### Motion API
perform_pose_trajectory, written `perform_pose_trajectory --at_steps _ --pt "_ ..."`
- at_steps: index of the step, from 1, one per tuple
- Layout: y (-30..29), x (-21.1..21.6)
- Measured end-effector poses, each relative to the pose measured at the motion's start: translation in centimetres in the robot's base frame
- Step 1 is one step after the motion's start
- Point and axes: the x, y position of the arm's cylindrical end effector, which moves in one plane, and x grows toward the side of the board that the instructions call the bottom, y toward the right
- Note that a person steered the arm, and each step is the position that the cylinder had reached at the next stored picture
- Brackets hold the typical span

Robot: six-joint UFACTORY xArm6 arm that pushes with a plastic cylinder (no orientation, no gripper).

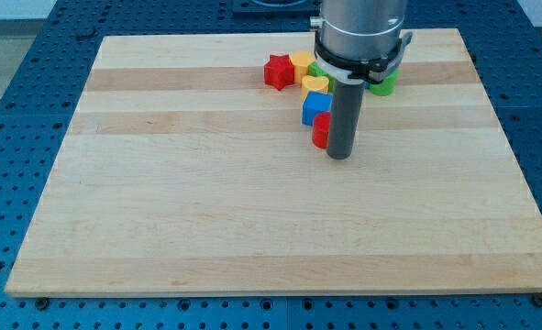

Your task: Nudge the green circle a bit up

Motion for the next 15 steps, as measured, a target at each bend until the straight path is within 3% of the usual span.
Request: perform_pose_trajectory --at_steps 2,4,11,15 --pt "-0.9 0.0" --pt "2.5 -0.8" --pt "2.0 -9.6" --pt "4.1 -10.1"
